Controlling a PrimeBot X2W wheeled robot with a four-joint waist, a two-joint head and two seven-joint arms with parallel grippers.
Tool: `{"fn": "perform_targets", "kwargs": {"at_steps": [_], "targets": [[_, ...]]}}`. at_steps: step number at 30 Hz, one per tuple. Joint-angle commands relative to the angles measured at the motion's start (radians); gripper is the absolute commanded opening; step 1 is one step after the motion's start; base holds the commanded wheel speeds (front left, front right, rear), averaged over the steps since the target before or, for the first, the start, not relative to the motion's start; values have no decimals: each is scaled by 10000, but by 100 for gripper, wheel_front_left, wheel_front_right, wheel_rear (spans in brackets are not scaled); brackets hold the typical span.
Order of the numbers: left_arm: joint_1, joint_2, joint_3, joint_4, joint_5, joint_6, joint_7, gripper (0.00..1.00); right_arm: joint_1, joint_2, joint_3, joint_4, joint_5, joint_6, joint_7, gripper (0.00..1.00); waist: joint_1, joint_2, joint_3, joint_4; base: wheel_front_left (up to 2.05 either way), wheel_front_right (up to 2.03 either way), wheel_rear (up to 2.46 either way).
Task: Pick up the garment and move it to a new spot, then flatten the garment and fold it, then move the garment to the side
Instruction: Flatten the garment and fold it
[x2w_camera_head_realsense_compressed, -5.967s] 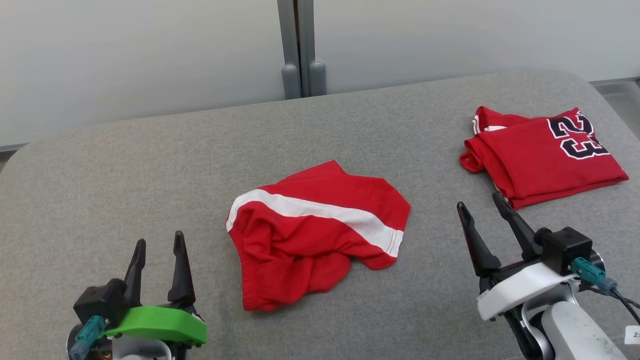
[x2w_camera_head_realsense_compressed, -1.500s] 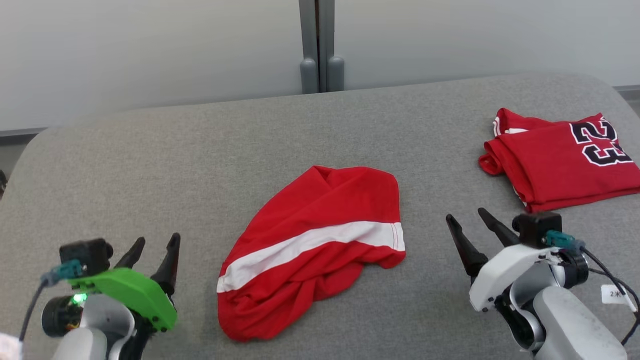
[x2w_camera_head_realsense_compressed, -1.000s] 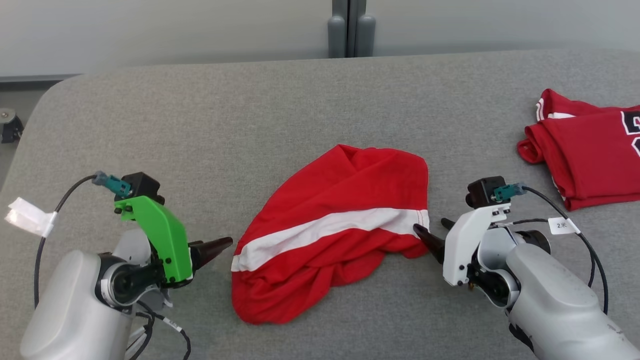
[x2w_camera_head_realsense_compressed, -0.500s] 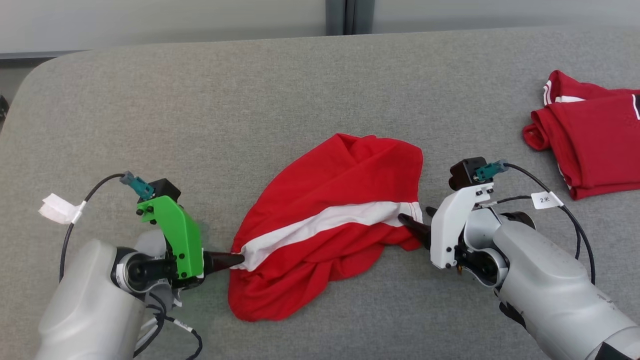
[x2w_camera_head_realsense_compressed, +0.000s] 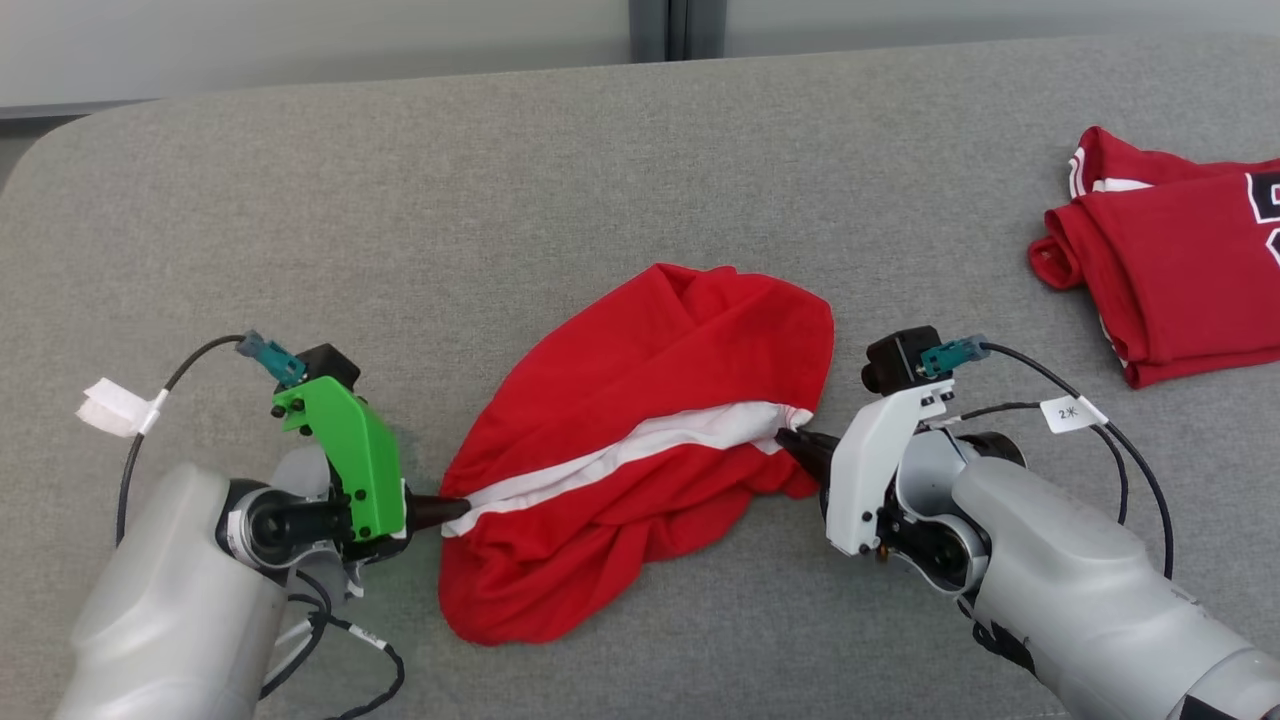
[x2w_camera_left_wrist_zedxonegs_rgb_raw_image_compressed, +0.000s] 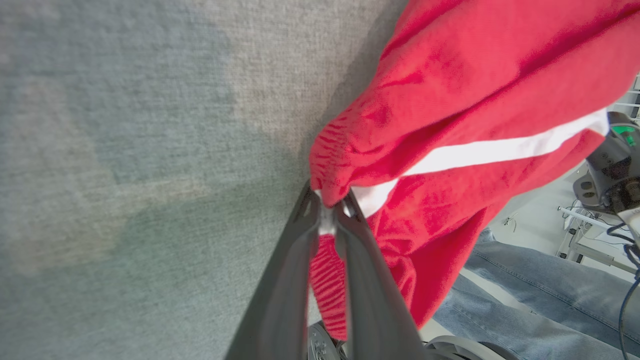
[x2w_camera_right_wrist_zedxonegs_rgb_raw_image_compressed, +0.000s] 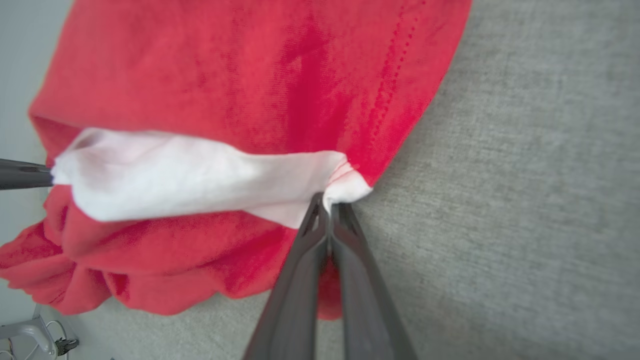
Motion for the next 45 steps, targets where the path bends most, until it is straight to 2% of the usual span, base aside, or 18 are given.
{"fn": "perform_targets", "kwargs": {"at_steps": [1,7,15,20,23,30,37,45], "targets": [[-25,182,39,-120,-159,-28,-90,0,199,-41,128,-110,255,25,-234,0,0,0,-171,-4,0,0,0],[184,716,227,-1080,-830,-28,-357,0,226,-758,191,-1067,1376,15,-906,0,0,0,-688,35,0,0,0],[629,1360,647,-3169,-1641,-29,-818,0,353,-2333,-120,-3050,2419,15,-1834,0,0,0,-1040,-37,0,0,0],[488,1405,1152,-4348,-1946,-29,-1507,0,174,-3027,-446,-4244,2869,15,-2389,0,0,0,-743,-193,0,0,0],[-63,1424,1264,-4619,-1569,-29,-1974,0,-440,-3258,-579,-4512,2809,15,-2606,0,0,0,-275,-328,0,0,0],[-2449,1318,979,-3725,-347,-3,-2566,0,-2914,-2931,-671,-3850,2731,15,-2622,0,0,0,1275,-669,0,0,0],[-6013,1011,815,-1860,943,11,-3478,0,-6047,-2675,-1060,-2523,2619,15,-3027,0,0,0,2737,-758,0,0,0],[-8911,695,724,-106,1431,-8,-4453,0,-8772,-2798,-1730,-1546,2908,5,-3732,0,0,0,3233,-889,0,0,0]]}}
